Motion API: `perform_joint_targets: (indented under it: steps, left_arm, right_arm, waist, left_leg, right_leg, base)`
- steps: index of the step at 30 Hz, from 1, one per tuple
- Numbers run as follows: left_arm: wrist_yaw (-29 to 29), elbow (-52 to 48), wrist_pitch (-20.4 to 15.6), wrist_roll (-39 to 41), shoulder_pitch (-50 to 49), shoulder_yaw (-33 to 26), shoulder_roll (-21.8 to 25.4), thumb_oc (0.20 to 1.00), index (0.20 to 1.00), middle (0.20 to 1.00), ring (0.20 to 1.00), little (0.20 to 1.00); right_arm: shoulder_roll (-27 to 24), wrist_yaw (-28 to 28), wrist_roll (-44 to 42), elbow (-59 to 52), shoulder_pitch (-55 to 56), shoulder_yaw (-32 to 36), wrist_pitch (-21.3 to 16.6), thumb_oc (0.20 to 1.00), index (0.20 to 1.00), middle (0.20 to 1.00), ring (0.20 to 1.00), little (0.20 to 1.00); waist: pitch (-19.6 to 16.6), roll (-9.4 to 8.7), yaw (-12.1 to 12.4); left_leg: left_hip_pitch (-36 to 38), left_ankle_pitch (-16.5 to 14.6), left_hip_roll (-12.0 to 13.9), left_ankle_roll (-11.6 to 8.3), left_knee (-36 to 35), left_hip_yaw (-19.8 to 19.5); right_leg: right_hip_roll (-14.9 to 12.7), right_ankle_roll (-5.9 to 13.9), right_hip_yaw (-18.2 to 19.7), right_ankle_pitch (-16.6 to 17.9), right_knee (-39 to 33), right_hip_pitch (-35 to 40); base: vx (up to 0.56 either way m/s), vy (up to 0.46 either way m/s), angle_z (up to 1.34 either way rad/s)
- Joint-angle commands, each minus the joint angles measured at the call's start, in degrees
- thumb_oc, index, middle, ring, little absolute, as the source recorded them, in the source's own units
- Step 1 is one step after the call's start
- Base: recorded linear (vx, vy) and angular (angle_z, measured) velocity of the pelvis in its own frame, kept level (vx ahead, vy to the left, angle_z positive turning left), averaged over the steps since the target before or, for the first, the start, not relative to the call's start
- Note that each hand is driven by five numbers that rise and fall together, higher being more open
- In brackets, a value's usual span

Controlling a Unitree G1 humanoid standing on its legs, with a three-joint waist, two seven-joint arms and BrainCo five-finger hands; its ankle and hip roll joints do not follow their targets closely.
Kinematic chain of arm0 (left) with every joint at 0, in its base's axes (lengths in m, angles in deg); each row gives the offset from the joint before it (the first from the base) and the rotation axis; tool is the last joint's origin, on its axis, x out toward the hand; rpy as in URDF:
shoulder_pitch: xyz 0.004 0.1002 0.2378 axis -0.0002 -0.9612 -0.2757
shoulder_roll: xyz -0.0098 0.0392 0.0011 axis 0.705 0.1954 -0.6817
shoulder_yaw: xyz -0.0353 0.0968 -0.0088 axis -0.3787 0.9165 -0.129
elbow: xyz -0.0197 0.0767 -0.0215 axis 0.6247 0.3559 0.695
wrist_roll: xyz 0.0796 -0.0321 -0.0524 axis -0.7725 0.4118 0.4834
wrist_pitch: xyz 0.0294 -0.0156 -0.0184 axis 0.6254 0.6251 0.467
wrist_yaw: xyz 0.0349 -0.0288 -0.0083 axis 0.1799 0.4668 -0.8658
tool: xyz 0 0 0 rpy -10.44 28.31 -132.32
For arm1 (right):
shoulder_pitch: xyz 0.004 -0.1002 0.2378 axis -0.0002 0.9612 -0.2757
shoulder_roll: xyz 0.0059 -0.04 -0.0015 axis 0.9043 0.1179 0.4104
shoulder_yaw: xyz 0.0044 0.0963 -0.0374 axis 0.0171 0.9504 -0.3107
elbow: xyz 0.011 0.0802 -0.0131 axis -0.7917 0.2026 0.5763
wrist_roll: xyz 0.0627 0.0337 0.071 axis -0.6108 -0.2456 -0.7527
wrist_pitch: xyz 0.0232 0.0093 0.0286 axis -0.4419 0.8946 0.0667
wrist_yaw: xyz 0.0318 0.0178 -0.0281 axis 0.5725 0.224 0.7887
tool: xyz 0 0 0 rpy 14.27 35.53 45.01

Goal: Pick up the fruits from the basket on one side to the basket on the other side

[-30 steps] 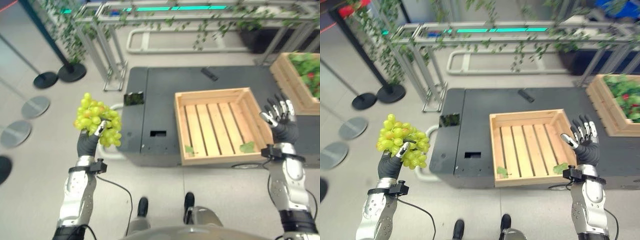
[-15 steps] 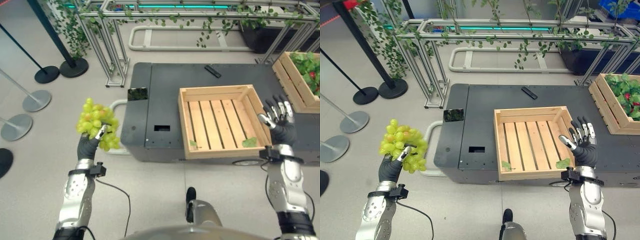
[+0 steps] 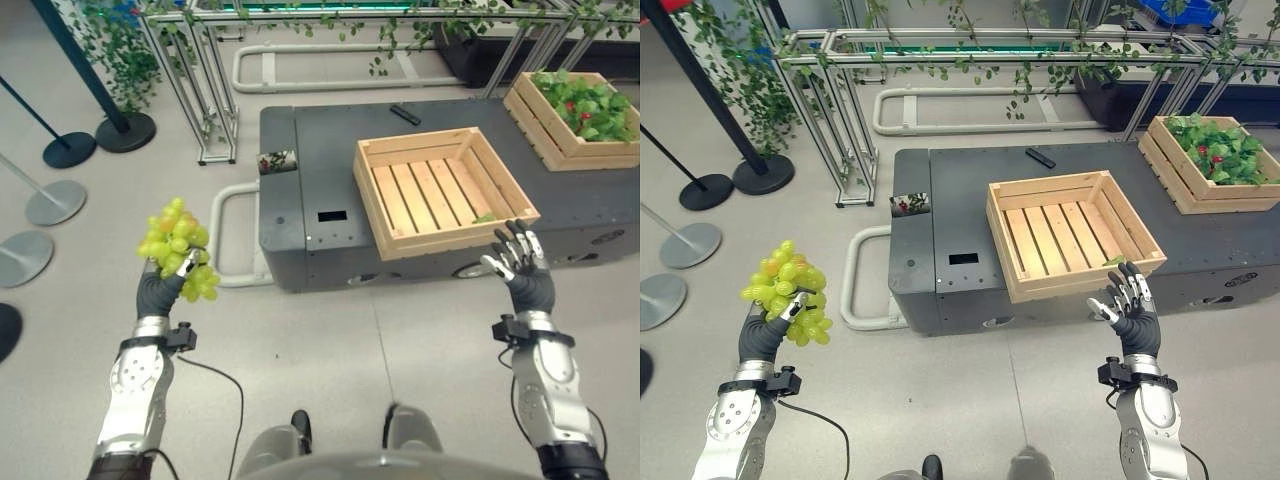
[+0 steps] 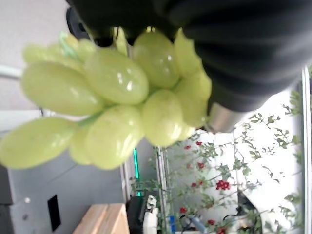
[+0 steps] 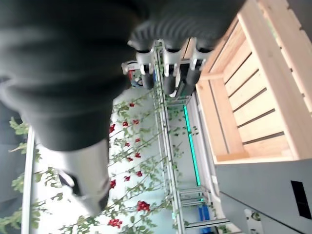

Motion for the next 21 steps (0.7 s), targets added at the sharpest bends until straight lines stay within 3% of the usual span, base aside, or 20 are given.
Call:
perform_joint_targets:
  steps: [1, 5, 11, 21]
  left_arm:
    - [-1.0, -7.2, -5.2, -2.7, 1.3, -3.0, 0.9, 0.2, 0.2, 0.2, 0.2, 0.2]
    - [-1.8, -6.8, -5.3, -2.6, 1.3, -3.1, -0.1, 0.2, 0.2, 0.2, 0.2, 0.2]
    - [-2.7, -5.4, -5.3, -4.9, 2.2, -1.2, -0.8, 0.2, 0.2, 0.2, 0.2, 0.2]
    - [-2.9, -4.3, -4.9, -6.4, 0.6, -0.2, -1.1, 0.2, 0.2, 0.2, 0.2, 0.2]
  right_arm:
    - [-2.0, 0.8, 0.0, -2.5, -2.0, 0.7, -2.7, 1.0, 1.0, 1.0, 1.0, 1.0]
    - [-2.6, 1.5, -1.0, -2.7, -2.4, 0.5, -2.5, 1.0, 1.0, 1.0, 1.0, 1.0]
    - [-3.4, 2.0, -2.8, -3.0, -1.4, 1.2, -2.9, 1.0, 1.0, 1.0, 1.0, 1.0]
    - [-3.9, 2.1, -3.1, -3.6, 0.7, 2.7, -3.4, 1.0, 1.0, 1.0, 1.0, 1.0]
  waist:
    - [-4.2, -0.42, -1.7]
    - [-5.0, -0.76, -1.3]
    - [-5.2, -0.55, -1.8]
    - [-5.7, -0.42, -1.6]
  left_leg:
    - [1.9, -2.3, -0.7, -2.86, -3.2, -5.6]
    - [0.9, -1.5, 0.7, -3.82, -3.2, -5.4]
    - [1.2, 1.5, 3.4, -5.91, -5.1, -8.2]
    - [0.7, 4.9, 5.2, -7.55, -6.5, -12.0]
  right_leg:
    - [1.7, 0.44, 3.0, 4.2, -7.0, -0.9]
    - [2.8, 0.36, 2.6, 3.8, -9.1, -0.1]
    - [5.7, -1.93, 0.8, 0.4, -8.1, 0.8]
    - [8.0, -3.94, -3.1, -1.8, -7.9, 3.0]
  base:
    - [-0.03, -0.163, -0.21]
    - [-0.03, -0.185, -0.15]
    - [-0.02, -0.157, 0.09]
    - [-0.03, -0.09, 0.34]
